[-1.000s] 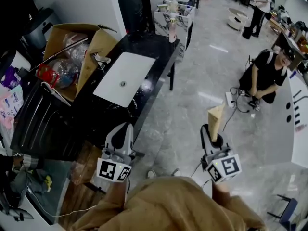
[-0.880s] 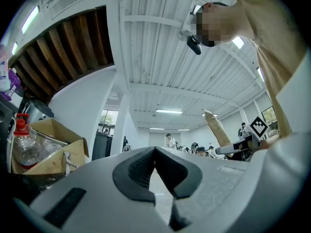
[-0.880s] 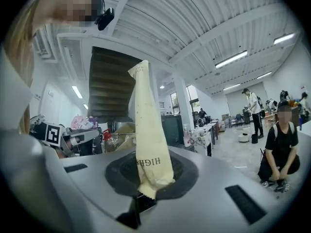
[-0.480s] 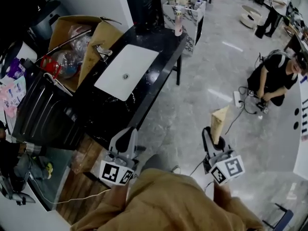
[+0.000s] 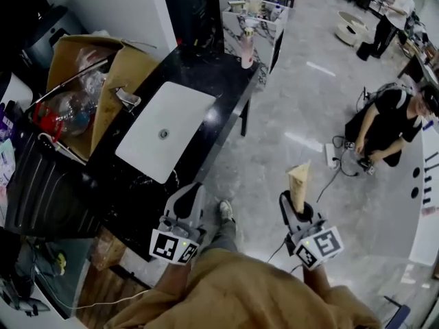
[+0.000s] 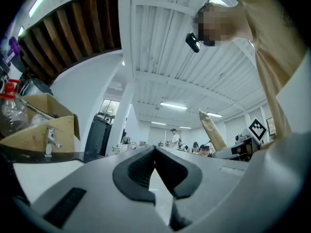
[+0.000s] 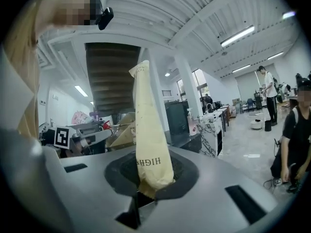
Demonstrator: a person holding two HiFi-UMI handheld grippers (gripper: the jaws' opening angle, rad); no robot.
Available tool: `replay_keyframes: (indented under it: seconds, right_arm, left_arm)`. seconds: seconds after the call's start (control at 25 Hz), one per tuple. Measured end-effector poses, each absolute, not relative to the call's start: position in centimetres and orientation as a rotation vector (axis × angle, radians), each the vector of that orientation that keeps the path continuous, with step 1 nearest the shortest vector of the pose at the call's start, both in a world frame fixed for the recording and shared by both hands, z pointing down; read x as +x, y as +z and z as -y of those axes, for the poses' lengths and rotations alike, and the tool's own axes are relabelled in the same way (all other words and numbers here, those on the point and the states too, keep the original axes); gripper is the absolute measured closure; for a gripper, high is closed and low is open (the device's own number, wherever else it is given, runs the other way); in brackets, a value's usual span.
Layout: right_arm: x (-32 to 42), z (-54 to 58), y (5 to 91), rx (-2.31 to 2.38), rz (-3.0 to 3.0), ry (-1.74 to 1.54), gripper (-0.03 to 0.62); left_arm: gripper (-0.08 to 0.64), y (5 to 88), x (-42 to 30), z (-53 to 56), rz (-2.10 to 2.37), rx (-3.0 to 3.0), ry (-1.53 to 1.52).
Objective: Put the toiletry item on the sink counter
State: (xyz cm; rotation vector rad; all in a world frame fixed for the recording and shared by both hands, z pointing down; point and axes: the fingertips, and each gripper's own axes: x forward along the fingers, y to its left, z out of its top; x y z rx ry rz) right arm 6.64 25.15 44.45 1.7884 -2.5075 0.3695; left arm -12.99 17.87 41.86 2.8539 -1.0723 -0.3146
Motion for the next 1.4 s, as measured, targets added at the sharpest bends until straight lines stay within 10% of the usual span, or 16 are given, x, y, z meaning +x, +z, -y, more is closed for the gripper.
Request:
replay_keyframes:
  seconds: [1.4]
  right_arm:
    - [15.7,14.2,41.6,1.603,2.572,0.318,0.555]
  left_arm:
    - [0.557,37.5,-3.1,16.8,1.223,2.824,-0.345]
